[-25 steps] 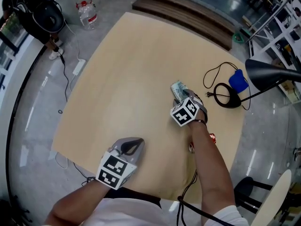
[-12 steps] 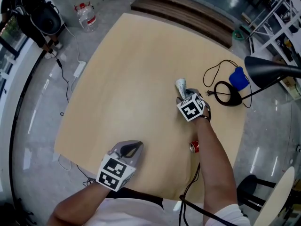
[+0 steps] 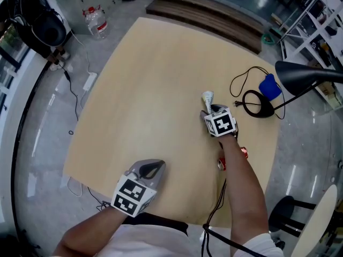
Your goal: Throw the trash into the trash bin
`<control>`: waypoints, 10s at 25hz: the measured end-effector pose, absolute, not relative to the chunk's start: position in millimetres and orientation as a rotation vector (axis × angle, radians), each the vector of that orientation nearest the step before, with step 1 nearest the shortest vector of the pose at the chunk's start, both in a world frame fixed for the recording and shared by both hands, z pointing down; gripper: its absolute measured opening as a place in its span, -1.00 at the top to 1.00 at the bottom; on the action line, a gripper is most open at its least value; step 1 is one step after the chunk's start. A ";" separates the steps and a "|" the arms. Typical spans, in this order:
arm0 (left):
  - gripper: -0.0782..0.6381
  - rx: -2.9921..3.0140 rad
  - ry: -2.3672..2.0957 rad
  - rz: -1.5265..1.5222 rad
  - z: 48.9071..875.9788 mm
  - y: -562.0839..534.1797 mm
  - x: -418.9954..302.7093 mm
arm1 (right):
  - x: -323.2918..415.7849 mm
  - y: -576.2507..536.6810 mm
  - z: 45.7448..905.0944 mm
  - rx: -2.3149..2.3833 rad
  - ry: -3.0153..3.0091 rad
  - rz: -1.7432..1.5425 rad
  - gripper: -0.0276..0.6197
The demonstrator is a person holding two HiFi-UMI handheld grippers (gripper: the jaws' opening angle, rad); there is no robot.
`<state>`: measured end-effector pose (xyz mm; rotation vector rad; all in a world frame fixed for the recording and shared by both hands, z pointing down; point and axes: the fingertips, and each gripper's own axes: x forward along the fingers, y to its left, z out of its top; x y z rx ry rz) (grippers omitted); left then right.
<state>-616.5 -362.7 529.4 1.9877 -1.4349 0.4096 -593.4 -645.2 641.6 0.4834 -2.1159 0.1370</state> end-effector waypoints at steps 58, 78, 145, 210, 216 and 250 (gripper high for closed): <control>0.76 2.481 -1.173 0.198 411.0 -209.9 -662.5 | -565.8 -255.9 389.8 1.017 -2.646 0.483 0.31; 0.76 2.713 -0.732 0.202 387.7 -183.7 -545.7 | -479.0 -140.7 359.2 1.498 -2.597 0.573 0.31; 0.76 2.856 0.819 0.565 398.5 18.1 50.7 | 34.1 123.6 380.4 2.906 -1.492 0.657 0.31; 0.76 2.760 1.005 0.615 401.3 81.0 453.1 | 420.4 196.7 381.4 3.085 -1.237 0.607 0.31; 0.76 2.799 0.965 0.634 398.1 82.1 463.7 | 438.3 204.7 383.7 3.097 -1.283 0.612 0.31; 0.76 2.731 1.074 0.753 422.1 108.7 604.1 | 570.9 215.8 402.5 3.149 -1.178 0.730 0.31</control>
